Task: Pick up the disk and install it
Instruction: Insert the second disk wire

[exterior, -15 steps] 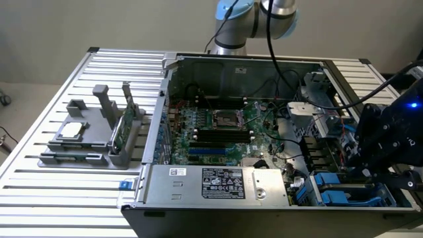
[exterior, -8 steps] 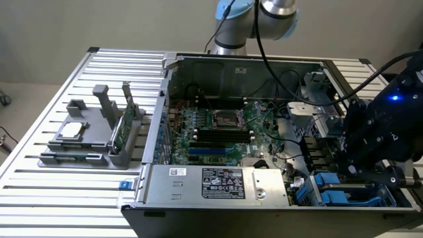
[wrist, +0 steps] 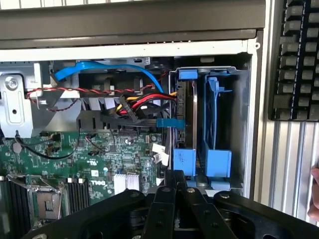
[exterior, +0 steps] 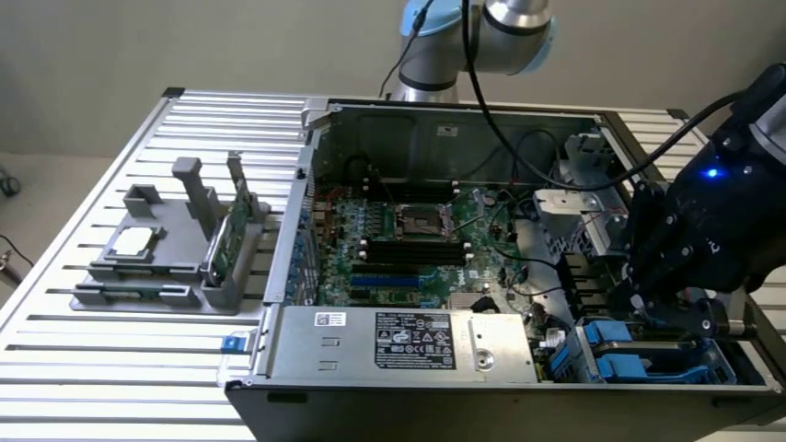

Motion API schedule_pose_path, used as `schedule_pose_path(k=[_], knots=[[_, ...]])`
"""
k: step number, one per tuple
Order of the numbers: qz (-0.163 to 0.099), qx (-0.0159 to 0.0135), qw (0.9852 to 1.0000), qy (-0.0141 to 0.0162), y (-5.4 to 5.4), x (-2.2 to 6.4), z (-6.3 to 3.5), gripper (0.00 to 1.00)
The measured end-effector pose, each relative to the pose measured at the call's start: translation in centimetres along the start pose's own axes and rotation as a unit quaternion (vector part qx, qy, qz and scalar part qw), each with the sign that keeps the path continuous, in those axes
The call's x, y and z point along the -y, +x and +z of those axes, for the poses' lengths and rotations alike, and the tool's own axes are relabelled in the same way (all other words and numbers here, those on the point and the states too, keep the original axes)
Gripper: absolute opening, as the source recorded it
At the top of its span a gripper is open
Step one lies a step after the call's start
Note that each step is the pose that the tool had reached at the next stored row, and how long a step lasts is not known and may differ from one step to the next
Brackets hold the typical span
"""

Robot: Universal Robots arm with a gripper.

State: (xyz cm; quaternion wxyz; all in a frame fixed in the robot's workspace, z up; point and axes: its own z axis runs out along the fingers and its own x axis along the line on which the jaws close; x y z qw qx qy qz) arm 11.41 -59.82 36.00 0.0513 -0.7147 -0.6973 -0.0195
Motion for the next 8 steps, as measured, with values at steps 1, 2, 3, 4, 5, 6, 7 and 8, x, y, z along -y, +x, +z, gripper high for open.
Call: schedule_pose_path(k=[1, 2, 3, 4, 5, 6, 7, 8], knots=[[0.0, 0.0, 1.0, 0.0, 0.0, 0.0, 0.0, 0.11], [0.0, 0.0, 1.0, 0.0, 0.0, 0.0, 0.0, 0.11], [0.0, 0.0, 1.0, 0.0, 0.0, 0.0, 0.0, 0.11], [0.0, 0.0, 1.0, 0.0, 0.0, 0.0, 0.0, 0.11], [0.0, 0.0, 1.0, 0.0, 0.0, 0.01, 0.0, 0.11], [0.0, 0.0, 1.0, 0.0, 0.0, 0.0, 0.0, 0.11], [0.0, 0.0, 1.0, 0.0, 0.0, 0.0, 0.0, 0.11], [0.0, 0.0, 1.0, 0.0, 0.0, 0.0, 0.0, 0.11]])
